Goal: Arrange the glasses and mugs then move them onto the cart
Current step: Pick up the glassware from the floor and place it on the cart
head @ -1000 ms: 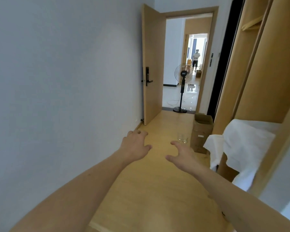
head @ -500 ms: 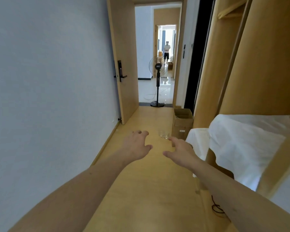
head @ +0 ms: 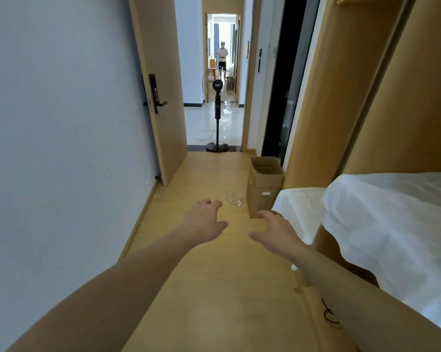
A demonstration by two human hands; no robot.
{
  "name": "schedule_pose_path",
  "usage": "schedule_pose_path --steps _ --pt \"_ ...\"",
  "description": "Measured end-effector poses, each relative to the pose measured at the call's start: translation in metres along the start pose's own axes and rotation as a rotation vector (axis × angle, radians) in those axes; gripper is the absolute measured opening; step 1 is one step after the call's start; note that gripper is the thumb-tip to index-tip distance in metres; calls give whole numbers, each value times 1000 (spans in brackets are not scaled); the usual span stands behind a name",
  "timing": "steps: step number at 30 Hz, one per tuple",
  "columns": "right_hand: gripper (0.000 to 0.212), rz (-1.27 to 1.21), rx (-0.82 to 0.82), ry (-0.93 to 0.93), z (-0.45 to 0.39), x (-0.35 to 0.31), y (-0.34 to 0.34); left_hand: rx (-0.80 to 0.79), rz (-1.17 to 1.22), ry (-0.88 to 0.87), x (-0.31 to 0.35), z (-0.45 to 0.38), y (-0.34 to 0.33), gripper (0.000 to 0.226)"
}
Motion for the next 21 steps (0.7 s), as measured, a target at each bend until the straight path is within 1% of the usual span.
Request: schedule_pose_path --steps 6,10,13,17,21 --pt "70 -14 -43 -18 -82 -7 -18 -33 15 31 -31 -74 -14 62" --pt "69 -21 -44 -3 -153 -1 -18 -23 -1 49 -37 -145 -14 62" --pt "68 -19 -71 -7 -207 12 -13 -29 -7 78 -38 -198 -13 62" --pt "69 -25 -103 -63 -274 38 -2 -63 -32 115 -37 -266 -17 61" --pt "69 -17 -125 -72 -330 57 7 -70 -38 121 -32 -325 -22 61"
Point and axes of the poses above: each hand's wrist, its own z-axis away from the middle knuckle, its own y-axis out of the back of the hand, x = y × z, the point moved 10 cm from there along -z, towards the middle knuckle, and after that the axes turned 11 degrees about z, right-handed, at the moved point
